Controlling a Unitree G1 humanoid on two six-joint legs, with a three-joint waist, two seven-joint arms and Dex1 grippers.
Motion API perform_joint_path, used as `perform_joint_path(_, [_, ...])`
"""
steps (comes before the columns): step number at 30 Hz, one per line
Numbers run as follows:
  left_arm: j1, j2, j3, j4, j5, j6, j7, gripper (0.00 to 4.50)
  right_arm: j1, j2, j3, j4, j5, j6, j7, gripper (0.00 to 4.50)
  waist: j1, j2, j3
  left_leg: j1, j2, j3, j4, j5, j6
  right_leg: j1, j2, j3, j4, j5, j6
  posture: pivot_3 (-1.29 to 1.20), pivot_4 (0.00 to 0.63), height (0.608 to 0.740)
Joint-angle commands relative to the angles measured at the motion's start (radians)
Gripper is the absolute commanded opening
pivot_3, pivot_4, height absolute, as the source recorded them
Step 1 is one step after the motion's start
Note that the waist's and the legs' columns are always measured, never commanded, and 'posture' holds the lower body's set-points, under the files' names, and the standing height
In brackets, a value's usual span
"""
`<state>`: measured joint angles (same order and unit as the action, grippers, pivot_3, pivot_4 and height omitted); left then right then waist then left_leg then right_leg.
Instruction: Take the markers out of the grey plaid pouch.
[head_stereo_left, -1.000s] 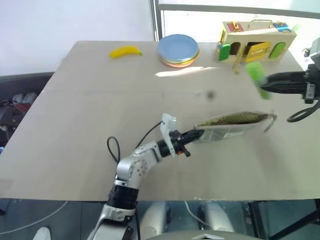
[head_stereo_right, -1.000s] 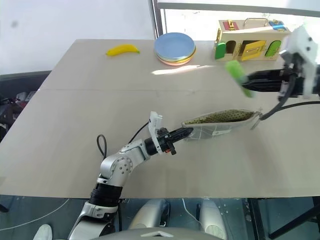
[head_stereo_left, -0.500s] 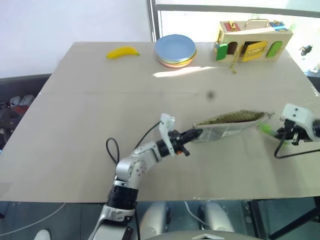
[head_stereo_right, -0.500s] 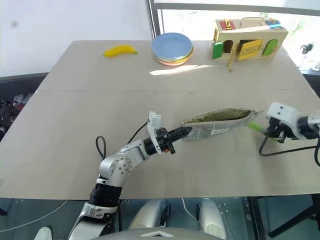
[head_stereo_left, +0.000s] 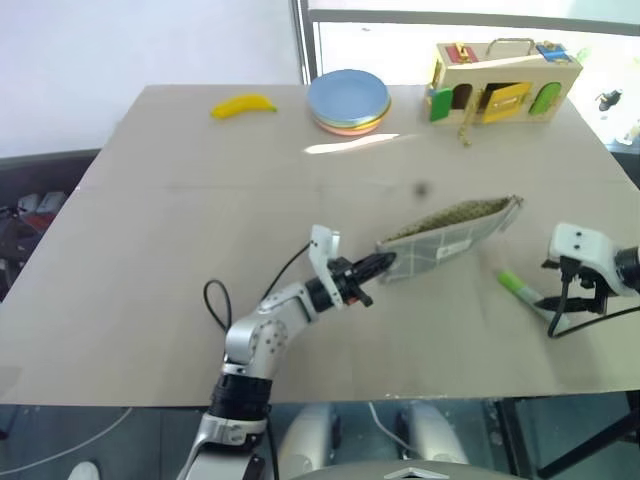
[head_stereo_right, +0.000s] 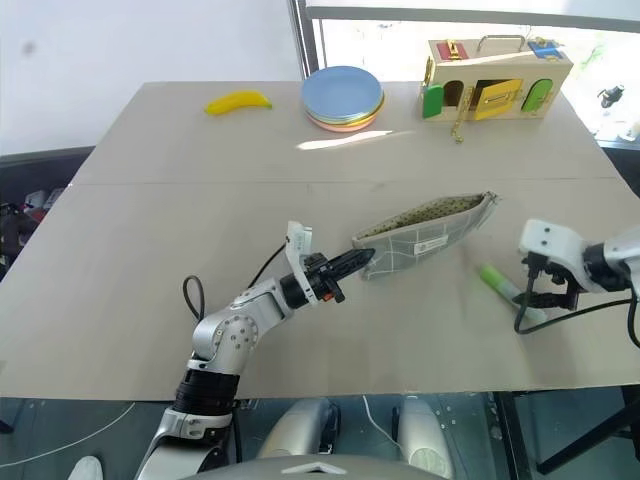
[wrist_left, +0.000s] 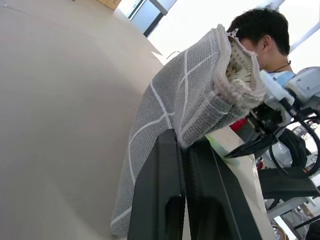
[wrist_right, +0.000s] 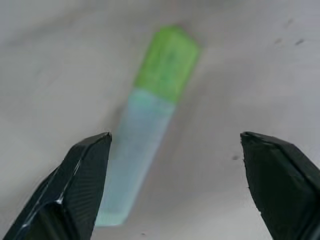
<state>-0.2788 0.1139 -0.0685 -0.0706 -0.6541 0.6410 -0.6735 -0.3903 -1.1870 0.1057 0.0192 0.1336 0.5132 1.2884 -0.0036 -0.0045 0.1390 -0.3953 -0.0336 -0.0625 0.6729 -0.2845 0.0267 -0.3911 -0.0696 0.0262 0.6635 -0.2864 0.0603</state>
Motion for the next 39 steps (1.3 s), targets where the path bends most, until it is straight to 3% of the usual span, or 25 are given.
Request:
perform_joint_path(1, [0.005, 0.003, -0.008, -0.017, 0.005, -0.001, -0.002, 0.00, -0.130, -0.048, -0.121, -0.118, 0.104, 0.095, 0.034, 3.91, -0.005, 0.001, 0.000, 0.000, 0.000, 0.000, 0.000, 0.000, 0.000, 0.000, 0.000, 0.000, 0.000, 0.000, 0.000, 0.00, 0.150, 0.740])
perform_joint_path(4, [0.013, 0.002, -0.028, -0.022, 0.012, -0.004, -0.010, 0.00, -0.206, -0.056, -0.134, -0.170, 0.146, 0.128, 0.050, 3.10, -0.002, 0.001, 0.000, 0.000, 0.000, -0.001, -0.001, 0.000, 0.000, 0.000, 0.000, -0.001, -0.001, 0.000, 0.000, 0.00, 0.150, 0.740])
perform_joint_path(10, [0.016, 0.002, -0.057, -0.015, 0.024, -0.016, -0.020, 0.00, -0.284, 0.003, -0.107, -0.290, 0.227, 0.209, 0.031, 0.16, 0.009, 0.000, 0.000, -0.001, 0.000, -0.001, -0.001, 0.000, 0.000, 0.000, -0.001, 0.000, -0.002, 0.000, 0.000, 0.00, 0.150, 0.740])
perform_joint_path(20, [0.006, -0.005, -0.056, -0.003, 0.033, -0.024, -0.021, 0.00, -0.258, 0.036, -0.033, -0.324, 0.222, 0.196, 0.019, 0.06, 0.016, 0.000, 0.000, -0.002, 0.000, -0.001, -0.001, 0.000, 0.000, -0.001, -0.001, -0.001, -0.001, 0.000, 0.000, 0.00, 0.150, 0.740])
perform_joint_path(26, [0.003, -0.006, -0.058, -0.002, 0.035, -0.024, -0.021, 0.00, -0.276, 0.114, 0.098, -0.193, 0.063, 0.044, -0.034, 0.06, 0.015, 0.000, 0.000, -0.001, 0.000, -0.001, 0.000, 0.000, 0.000, 0.000, -0.001, -0.001, -0.001, 0.000, 0.000, 0.00, 0.150, 0.740])
perform_joint_path(30, [-0.004, -0.005, -0.059, 0.002, 0.045, -0.027, -0.020, 0.00, -0.283, 0.151, 0.214, -0.054, -0.106, -0.192, -0.028, 0.06, 0.015, 0.000, 0.000, -0.001, 0.000, -0.001, 0.000, 0.000, 0.000, -0.001, 0.000, -0.001, 0.000, 0.000, 0.000, 0.00, 0.150, 0.740])
perform_joint_path(33, [-0.009, -0.004, -0.053, 0.006, 0.048, -0.028, -0.019, 0.00, -0.289, 0.179, 0.252, 0.002, -0.157, -0.285, -0.013, 1.32, 0.014, 0.000, 0.000, -0.001, 0.000, -0.001, 0.000, 0.000, 0.000, -0.001, 0.000, -0.001, -0.001, 0.000, 0.000, 0.00, 0.150, 0.740])
perform_joint_path(34, [-0.009, -0.004, -0.052, 0.006, 0.049, -0.029, -0.018, 0.00, -0.297, 0.188, 0.268, 0.020, -0.181, -0.314, -0.011, 1.50, 0.009, 0.000, 0.000, -0.001, 0.000, -0.001, 0.000, 0.000, 0.000, -0.001, 0.000, -0.001, -0.001, 0.000, 0.000, 0.00, 0.150, 0.740])
perform_joint_path(35, [-0.009, -0.005, -0.051, 0.006, 0.049, -0.029, -0.017, 0.00, -0.306, 0.201, 0.286, 0.043, -0.207, -0.343, -0.008, 2.25, 0.006, 0.000, 0.000, -0.001, 0.000, 0.000, 0.000, 0.000, 0.000, -0.001, 0.000, -0.001, -0.001, 0.000, 0.000, 0.00, 0.150, 0.740])
perform_joint_path(39, [-0.004, -0.009, -0.052, 0.002, 0.052, -0.031, -0.011, 0.00, -0.335, 0.246, 0.315, 0.112, -0.271, -0.408, -0.005, 3.99, -0.009, 0.000, 0.000, 0.000, 0.000, -0.001, 0.000, 0.000, -0.001, 0.000, 0.000, -0.001, 0.000, 0.000, 0.000, 0.00, 0.150, 0.740])
